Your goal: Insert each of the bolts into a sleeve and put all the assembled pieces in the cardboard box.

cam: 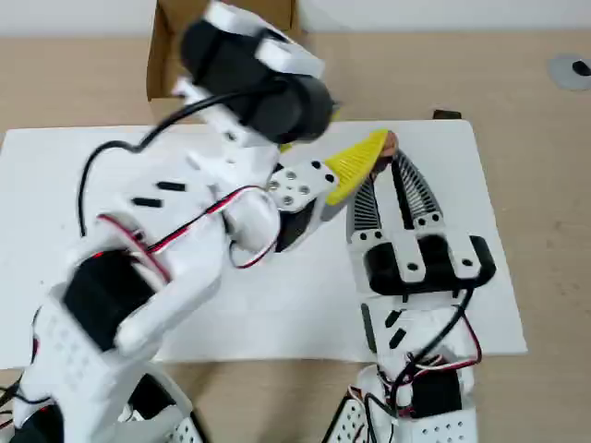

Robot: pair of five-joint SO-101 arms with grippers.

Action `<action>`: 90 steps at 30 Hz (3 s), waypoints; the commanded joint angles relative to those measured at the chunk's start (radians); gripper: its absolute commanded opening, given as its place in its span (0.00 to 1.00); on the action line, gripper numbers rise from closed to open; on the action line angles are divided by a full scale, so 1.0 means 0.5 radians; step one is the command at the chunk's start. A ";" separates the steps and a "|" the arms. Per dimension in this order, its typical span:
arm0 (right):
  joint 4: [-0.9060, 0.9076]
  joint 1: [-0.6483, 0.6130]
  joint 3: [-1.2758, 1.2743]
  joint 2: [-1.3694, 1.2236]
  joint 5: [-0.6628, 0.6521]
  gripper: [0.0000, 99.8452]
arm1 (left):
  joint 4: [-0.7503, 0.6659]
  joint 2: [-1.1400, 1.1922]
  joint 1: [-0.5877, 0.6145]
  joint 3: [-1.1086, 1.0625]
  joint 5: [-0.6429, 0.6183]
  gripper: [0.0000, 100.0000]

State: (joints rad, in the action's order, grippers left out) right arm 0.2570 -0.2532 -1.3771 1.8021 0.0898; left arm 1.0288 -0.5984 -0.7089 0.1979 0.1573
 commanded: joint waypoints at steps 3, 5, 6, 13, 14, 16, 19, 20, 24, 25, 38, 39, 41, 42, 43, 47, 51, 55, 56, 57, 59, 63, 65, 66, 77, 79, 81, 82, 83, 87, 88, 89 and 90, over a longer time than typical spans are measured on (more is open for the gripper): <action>-0.381 0.029 0.198 -0.011 -0.043 0.01 | 0.304 -0.005 0.365 0.279 -0.172 0.16; -0.396 0.026 0.358 -0.253 0.006 0.01 | 0.568 -0.002 0.491 0.249 -0.230 0.16; -0.408 0.029 0.465 -0.400 0.061 0.01 | 0.684 -0.002 0.559 0.218 -0.242 0.16; -0.396 -0.048 1.284 -1.496 0.245 0.01 | 1.234 -0.008 0.911 0.018 -0.021 0.15; -0.396 -0.072 1.379 -1.649 0.249 0.01 | 1.267 -0.008 0.945 -0.043 0.055 0.14; -0.396 -0.140 1.567 -1.938 0.252 0.01 | 1.286 -0.023 1.000 -0.215 0.178 0.12; -0.405 -0.226 1.858 -2.352 0.252 0.01 | 1.289 -0.026 1.132 -0.445 0.316 0.10; -0.408 -0.244 1.956 -2.487 0.252 0.01 | 1.289 -0.026 1.181 -0.500 0.341 0.10; -0.408 -0.262 2.395 -3.046 0.255 0.01 | 1.286 -0.026 1.323 -0.654 0.362 0.10; -0.408 -0.262 2.512 -3.187 0.264 0.01 | 1.280 -0.026 1.353 -0.684 0.362 0.10; -0.157 -0.232 3.954 -4.896 0.384 0.01 | 0.982 -0.026 1.614 -1.099 0.362 0.10; -0.129 -0.226 4.077 -5.010 0.384 0.01 | 0.954 -0.026 1.629 -1.129 0.362 0.10; -0.043 -0.207 4.322 -5.221 0.384 0.01 | 0.918 -0.026 1.639 -1.181 0.374 0.10; 0.000 -0.198 4.451 -5.323 0.384 0.01 | 0.905 -0.026 1.636 -1.206 0.408 0.10; 0.043 -0.192 4.571 -5.415 0.381 0.01 | 0.902 -0.026 1.633 -1.221 0.451 0.10; 0.227 -0.155 5.007 -5.765 0.245 0.01 | 0.905 -0.026 1.626 -1.234 0.531 0.10; 0.433 -0.140 5.341 -6.041 0.086 0.01 | 0.905 -0.026 1.620 -1.224 0.531 0.10; 0.663 -0.140 5.596 -6.246 -0.089 0.01 | 0.908 -0.026 1.617 -1.218 0.534 0.10; 0.694 -0.140 5.660 -6.292 -0.098 0.01 | 0.908 -0.026 1.617 -1.218 0.534 0.10; 0.721 -0.143 5.725 -6.332 -0.098 0.02 | 0.911 -0.026 1.617 -1.218 0.534 0.10; 0.795 -0.149 5.863 -6.400 -0.095 0.06 | 0.918 -0.026 1.617 -1.221 0.559 0.10; 0.979 -0.167 6.093 -6.483 -0.086 0.20 | 0.914 -0.026 1.617 -1.227 0.571 0.10; 1.013 -0.167 6.090 -6.477 -0.086 0.26 | 0.908 -0.026 1.614 -1.231 0.568 0.10; 1.034 -0.167 6.090 -6.458 -0.086 0.28 | 0.905 -0.026 1.611 -1.227 0.568 0.10; 1.439 -0.164 6.090 -6.108 -0.086 0.32 | 0.890 -0.005 1.181 -1.172 0.568 0.10; 1.654 -0.130 6.093 -5.949 -0.083 0.32 | 0.841 -0.005 1.065 -1.175 0.589 0.14; 1.893 -0.084 6.090 -5.777 -0.043 0.32 | 0.801 -0.002 0.991 -1.191 0.724 0.19; 2.010 -0.044 6.090 -5.697 0.015 0.32 | 0.770 0.002 0.973 -1.206 0.779 0.20; 2.133 -0.002 6.090 -5.620 0.077 0.32 | 0.743 0.005 0.970 -1.234 0.841 0.22; 2.621 0.192 6.090 -5.332 0.190 0.32 | 0.568 0.140 0.985 -1.332 1.083 0.23; 2.737 0.238 6.090 -5.267 0.193 0.32 | 0.534 0.201 0.982 -1.335 1.138 0.23; 2.854 0.290 6.090 -5.200 0.193 0.32 | 0.503 0.275 0.976 -1.335 1.185 0.23; 2.961 0.342 6.090 -5.132 0.193 0.32 | 0.466 0.348 0.973 -1.329 1.218 0.23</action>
State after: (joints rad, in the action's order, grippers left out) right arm 1.5888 -0.1580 1.6072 -0.9244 0.1741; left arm 1.3126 -0.4879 -0.2087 -0.4710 0.7127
